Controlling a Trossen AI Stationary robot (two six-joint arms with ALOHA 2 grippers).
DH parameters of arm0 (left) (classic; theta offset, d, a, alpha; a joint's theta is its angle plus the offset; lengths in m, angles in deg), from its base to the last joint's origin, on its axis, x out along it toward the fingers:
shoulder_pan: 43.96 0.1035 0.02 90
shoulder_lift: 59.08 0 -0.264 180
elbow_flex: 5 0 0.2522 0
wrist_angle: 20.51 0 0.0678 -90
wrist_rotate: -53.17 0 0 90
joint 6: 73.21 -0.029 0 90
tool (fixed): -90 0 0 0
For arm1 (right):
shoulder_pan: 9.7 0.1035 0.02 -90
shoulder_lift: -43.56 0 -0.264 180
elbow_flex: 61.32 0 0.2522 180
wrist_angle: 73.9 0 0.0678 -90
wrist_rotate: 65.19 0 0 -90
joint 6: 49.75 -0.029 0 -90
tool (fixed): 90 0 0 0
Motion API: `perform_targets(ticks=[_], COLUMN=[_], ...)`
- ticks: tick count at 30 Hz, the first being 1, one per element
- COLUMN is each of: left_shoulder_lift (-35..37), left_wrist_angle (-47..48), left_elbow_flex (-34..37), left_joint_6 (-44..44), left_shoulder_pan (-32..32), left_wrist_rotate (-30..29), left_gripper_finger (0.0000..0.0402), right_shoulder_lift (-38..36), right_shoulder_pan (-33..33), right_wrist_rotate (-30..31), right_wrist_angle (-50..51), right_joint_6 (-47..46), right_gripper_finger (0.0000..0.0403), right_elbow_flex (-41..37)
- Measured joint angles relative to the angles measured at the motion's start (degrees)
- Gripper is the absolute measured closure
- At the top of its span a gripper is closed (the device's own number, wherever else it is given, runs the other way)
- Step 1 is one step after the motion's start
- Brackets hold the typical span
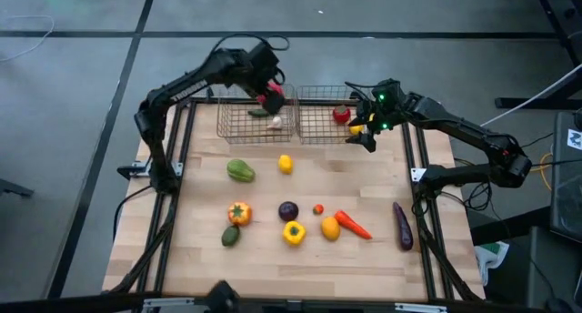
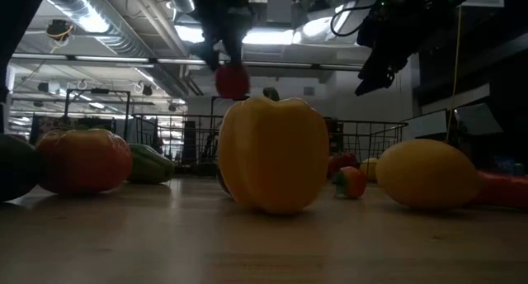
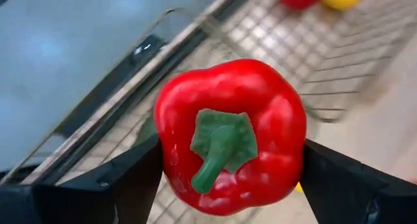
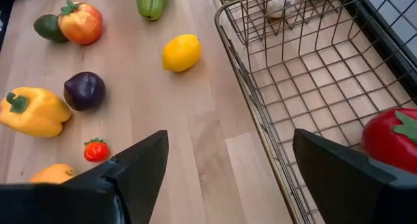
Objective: Sort produce into baskets
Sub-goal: Put the red bell pepper into the left golden wire basket
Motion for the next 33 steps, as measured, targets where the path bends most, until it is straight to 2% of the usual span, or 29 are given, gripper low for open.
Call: perform_targets(ticks=[8,19,33], left_shoulder_lift=[0.0,-0.1,-0.1], left_wrist_angle=[-0.3,-14.2,-24.0], left_elbow_flex=[8.3,23.8,31.8], left_joint_6=[1.6,4.6,5.1], left_shoulder_pan=[4.1,4.1,3.7], left_wrist_rotate=[1.1,1.3,0.1], left_gripper_finger=[0.0084,0.0084,0.0084], right_shoulder_lift=[0.0,0.0,0.0], right_shoulder_pan=[0.0,0.0,0.0], right_wrist_rotate=[0.5,0.5,0.5], right_wrist_angle=[0.0,0.0,0.0], right_joint_6=[0.0,0.0,0.0], right_gripper_finger=[0.0077,0.0077,0.0077], right_elbow_flex=[0.0,0.0,0.0])
